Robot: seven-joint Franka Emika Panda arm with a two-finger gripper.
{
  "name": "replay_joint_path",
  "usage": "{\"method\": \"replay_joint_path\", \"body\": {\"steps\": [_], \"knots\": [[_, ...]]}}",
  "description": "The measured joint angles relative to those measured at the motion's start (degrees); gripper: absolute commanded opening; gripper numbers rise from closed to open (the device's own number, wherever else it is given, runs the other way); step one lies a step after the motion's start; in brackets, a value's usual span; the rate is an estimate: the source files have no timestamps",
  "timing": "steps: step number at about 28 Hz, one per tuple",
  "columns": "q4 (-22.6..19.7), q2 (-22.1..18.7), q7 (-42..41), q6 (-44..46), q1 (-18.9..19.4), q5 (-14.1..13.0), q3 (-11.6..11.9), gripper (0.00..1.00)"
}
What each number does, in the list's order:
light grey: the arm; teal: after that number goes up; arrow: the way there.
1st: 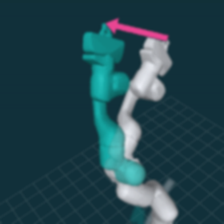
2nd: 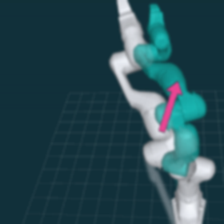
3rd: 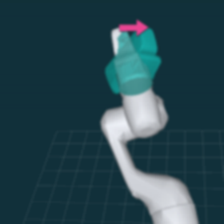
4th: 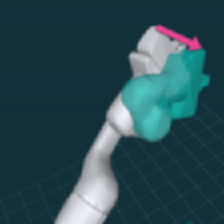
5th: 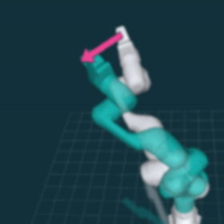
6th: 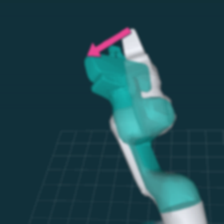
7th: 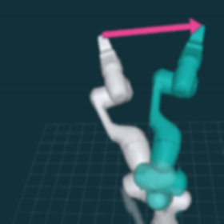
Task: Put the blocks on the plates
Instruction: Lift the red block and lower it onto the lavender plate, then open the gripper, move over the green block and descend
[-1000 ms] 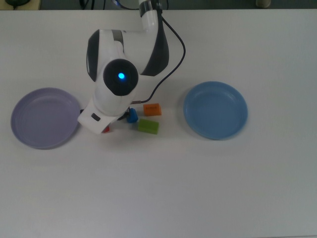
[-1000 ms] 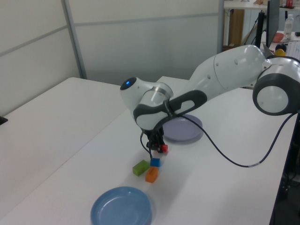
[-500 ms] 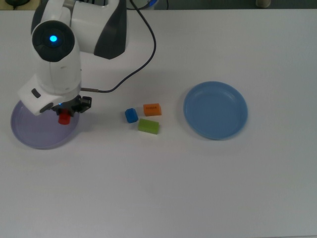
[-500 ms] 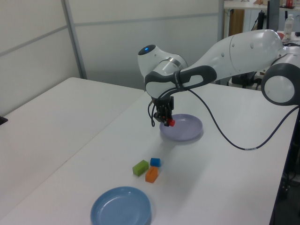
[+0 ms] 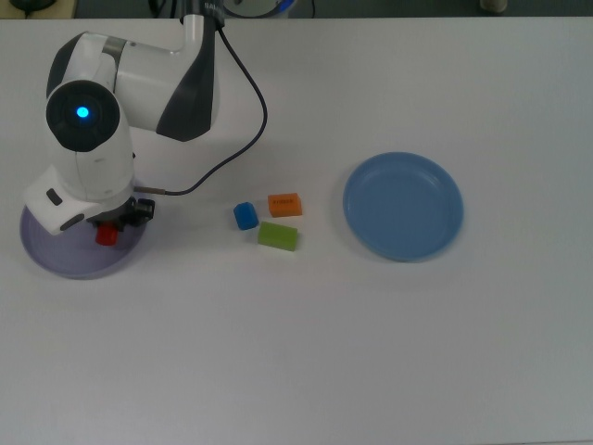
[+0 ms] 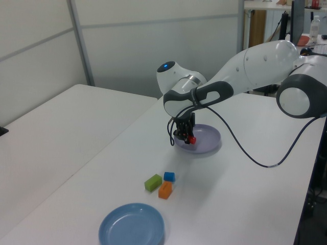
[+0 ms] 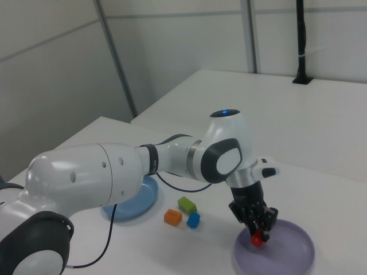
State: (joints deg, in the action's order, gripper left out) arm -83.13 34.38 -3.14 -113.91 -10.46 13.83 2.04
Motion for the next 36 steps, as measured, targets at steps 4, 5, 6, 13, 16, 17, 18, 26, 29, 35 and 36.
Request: {"method": "replay_joint_path", "body": {"steps": [4, 5, 6, 13, 16, 17, 18, 26, 29, 35, 36], "knots": [[0.0, 0.1, 0.0, 0.0, 0.0, 0.0, 0.0, 0.97], [0.0, 0.1, 0.0, 0.0, 0.0, 0.0, 0.0, 1.00], [0.0, 0.1, 0.0, 0.0, 0.0, 0.0, 0.0, 1.00], [0.1, 0.1, 0.0, 0.0, 0.0, 0.0, 0.3, 1.00], [0.2, 0.1, 0.0, 0.0, -0.1, 0.0, 0.4, 1.00], [0.3, 0.0, -0.1, 0.0, -0.1, 0.0, 0.4, 1.00], [0.4, 0.0, -0.1, 0.0, -0.2, -0.1, 0.4, 1.00], [1.0, -1.7, -0.8, 0.0, 0.2, -1.5, 0.1, 1.00], [1.0, -2.4, -0.8, 0.6, 0.8, -1.7, -0.3, 1.00], [1.0, -3.1, -0.8, 2.3, 3.3, -4.5, -1.0, 1.00], [1.0, -3.1, -0.8, 2.4, 3.8, -5.0, -1.1, 1.00]]}}
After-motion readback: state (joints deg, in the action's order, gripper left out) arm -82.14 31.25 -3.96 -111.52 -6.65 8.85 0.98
